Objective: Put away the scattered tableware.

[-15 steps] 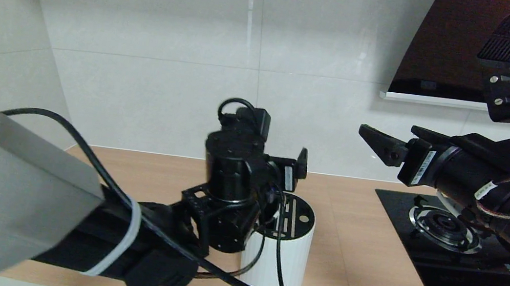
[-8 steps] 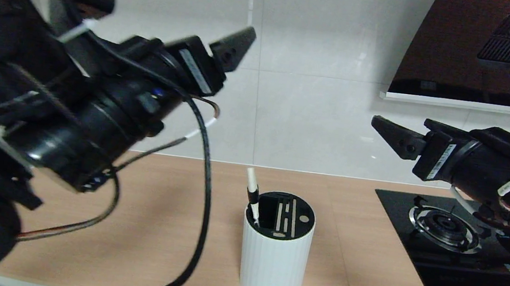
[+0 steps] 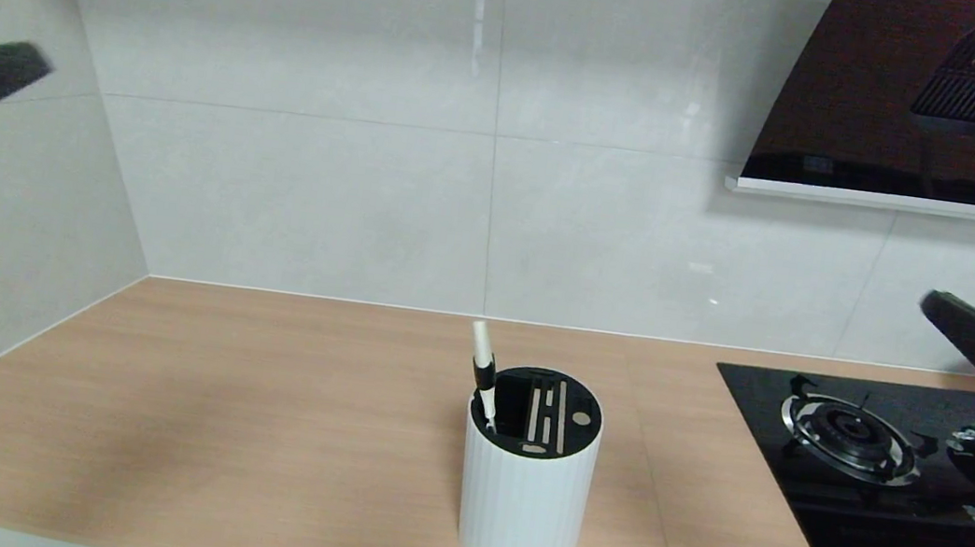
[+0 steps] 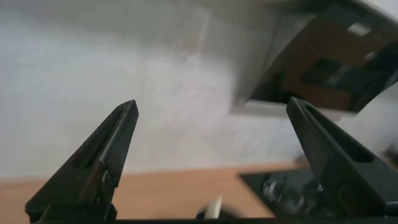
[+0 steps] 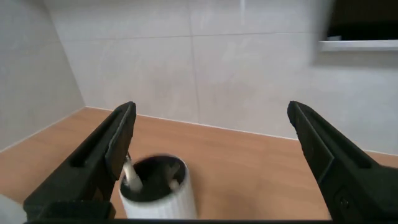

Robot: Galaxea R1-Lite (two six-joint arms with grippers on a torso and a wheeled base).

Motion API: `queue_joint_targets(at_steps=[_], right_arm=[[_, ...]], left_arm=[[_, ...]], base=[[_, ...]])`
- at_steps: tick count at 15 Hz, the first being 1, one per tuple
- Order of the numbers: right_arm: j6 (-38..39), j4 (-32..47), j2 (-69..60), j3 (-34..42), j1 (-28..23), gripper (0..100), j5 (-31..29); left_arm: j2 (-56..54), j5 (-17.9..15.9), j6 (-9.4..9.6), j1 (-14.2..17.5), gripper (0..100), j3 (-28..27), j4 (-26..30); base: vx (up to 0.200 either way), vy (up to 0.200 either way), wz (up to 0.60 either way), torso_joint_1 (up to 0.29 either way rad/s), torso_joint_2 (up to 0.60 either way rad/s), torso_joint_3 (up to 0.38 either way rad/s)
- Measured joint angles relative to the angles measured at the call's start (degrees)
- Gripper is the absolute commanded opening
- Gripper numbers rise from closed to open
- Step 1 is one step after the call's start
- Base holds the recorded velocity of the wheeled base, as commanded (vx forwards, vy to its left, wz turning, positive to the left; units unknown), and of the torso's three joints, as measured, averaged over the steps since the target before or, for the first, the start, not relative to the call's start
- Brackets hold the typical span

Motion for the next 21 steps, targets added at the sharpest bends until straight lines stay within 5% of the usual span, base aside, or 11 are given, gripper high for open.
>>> queue_joint_targets(at_steps=[3,8,13,15,17,21], right_arm=[[-0.5,10.0,-13.4,5.4,-7.1,100,1.6],[-5.8,32.0,-38.3,8.4,-17.6,100,3.4],[-9.3,38.8,-52.0,12.1,-29.7,100,5.2],[-8.2,35.8,-54.7,17.5,-31.5,100,3.6],[-7.6,32.4,-56.1,23.5,-32.2,100,3.3],[-3.7,36.4,-57.0,28.1,-32.3,100,6.3]], left_arm=[[-16.0,-2.1,-0.13,2.9,100,2.4,15.2],[-37.1,-3.8,0.2,12.5,100,6.8,28.3],[-44.6,-1.3,0.41,21.2,100,7.8,30.0],[-47.3,2.4,1.95,24.6,100,11.6,30.3],[-48.8,5.8,5.53,25.7,100,17.4,30.7],[-50.1,6.5,11.56,26.0,100,31.3,30.0]], base=[[0.0,0.0,0.0,0.0,0.0,0.0],[0.0,0.0,0.0,0.0,0.0,0.0],[0.0,0.0,0.0,0.0,0.0,0.0],[0.0,0.0,0.0,0.0,0.0,0.0],[0.0,0.0,0.0,0.0,0.0,0.0],[0.0,0.0,0.0,0.0,0.0,0.0]])
